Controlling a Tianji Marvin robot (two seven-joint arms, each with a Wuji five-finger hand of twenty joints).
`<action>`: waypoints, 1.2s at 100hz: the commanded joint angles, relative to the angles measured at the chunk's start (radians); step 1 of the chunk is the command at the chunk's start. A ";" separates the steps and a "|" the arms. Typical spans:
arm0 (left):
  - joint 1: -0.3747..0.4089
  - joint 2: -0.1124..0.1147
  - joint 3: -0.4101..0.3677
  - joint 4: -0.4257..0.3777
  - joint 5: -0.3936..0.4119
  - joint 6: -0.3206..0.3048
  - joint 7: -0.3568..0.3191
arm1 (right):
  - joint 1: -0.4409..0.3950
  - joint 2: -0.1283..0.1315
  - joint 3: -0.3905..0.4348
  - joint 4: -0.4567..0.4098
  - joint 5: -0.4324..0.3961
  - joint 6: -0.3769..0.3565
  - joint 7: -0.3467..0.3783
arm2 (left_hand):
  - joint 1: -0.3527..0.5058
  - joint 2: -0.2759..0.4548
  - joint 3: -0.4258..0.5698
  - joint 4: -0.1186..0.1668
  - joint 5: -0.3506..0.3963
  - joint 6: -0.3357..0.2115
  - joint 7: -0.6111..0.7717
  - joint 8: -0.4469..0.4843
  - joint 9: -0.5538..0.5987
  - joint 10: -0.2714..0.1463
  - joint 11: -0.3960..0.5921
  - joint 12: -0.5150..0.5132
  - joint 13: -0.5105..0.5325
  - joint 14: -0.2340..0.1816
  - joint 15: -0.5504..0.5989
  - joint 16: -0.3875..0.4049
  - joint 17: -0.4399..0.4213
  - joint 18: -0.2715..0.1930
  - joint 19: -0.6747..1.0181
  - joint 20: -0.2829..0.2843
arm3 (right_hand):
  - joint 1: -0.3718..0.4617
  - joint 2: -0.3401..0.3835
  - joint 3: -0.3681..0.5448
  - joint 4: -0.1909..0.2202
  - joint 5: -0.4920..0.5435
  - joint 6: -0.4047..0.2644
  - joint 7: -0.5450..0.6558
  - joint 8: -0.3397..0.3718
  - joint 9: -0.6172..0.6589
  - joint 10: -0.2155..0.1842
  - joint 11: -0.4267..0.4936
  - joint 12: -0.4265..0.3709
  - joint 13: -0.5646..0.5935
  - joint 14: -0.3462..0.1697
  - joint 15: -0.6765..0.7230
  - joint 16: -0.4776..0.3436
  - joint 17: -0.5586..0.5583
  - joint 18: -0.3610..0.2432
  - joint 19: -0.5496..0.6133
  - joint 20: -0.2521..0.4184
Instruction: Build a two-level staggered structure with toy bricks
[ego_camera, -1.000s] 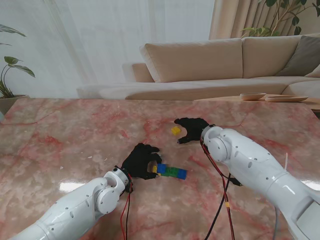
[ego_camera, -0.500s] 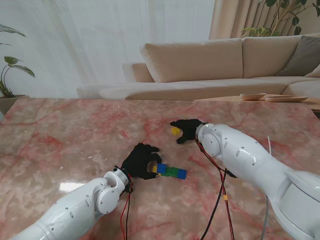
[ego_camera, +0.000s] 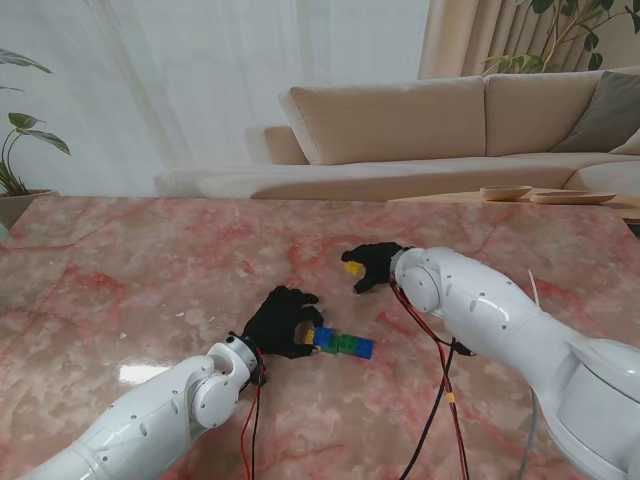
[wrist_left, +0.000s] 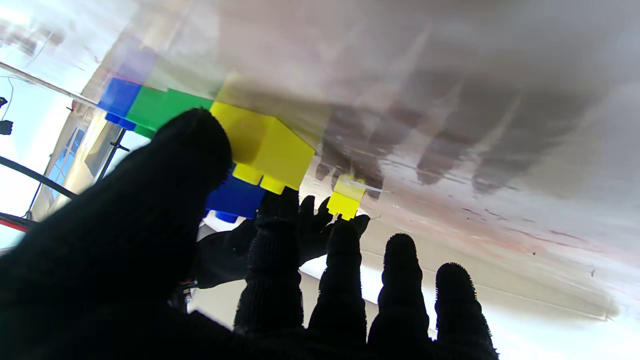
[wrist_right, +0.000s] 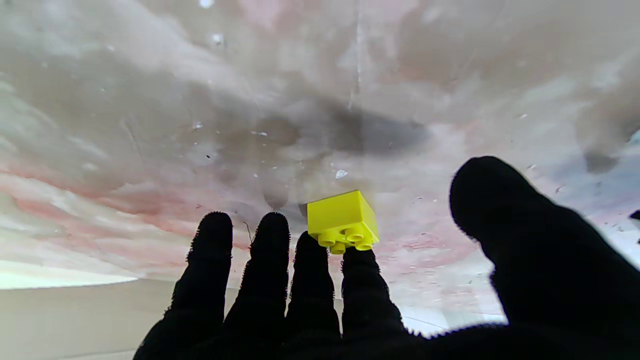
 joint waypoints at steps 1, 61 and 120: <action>0.039 0.006 0.020 0.058 0.004 0.006 -0.009 | -0.032 0.025 0.004 -0.016 -0.015 0.016 0.004 | 0.013 0.016 0.031 0.035 0.000 -0.025 -0.007 0.011 0.000 -0.013 0.016 -0.005 -0.003 0.014 0.002 0.004 -0.009 -0.005 0.002 0.022 | 0.004 -0.010 -0.015 -0.036 0.019 -0.009 0.026 0.038 -0.013 -0.019 0.053 0.032 0.009 -0.019 0.023 0.034 0.010 -0.018 0.018 0.035; 0.031 -0.001 0.030 0.073 0.001 -0.002 0.007 | -0.092 0.086 0.043 -0.098 -0.185 0.063 -0.101 | 0.005 0.023 0.022 0.037 -0.006 -0.022 -0.013 0.010 -0.021 -0.021 -0.002 -0.011 -0.002 0.012 -0.001 0.003 -0.009 -0.005 0.000 0.018 | 0.195 -0.187 0.158 -0.083 0.207 -0.080 0.212 0.130 0.233 -0.123 0.316 0.160 0.225 -0.054 0.198 0.124 0.131 -0.011 0.255 0.116; 0.020 -0.009 0.044 0.086 -0.009 0.000 0.010 | -0.105 0.064 0.064 -0.020 -0.154 0.050 -0.184 | -0.003 0.037 0.009 0.039 -0.017 -0.015 -0.017 0.010 -0.021 -0.020 -0.005 -0.007 -0.004 0.011 -0.001 0.005 -0.008 -0.006 -0.001 0.015 | 0.167 -0.129 -0.043 -0.098 0.271 -0.252 0.548 0.380 0.267 -0.152 0.361 0.218 0.239 -0.058 0.206 0.123 0.131 -0.014 0.285 0.108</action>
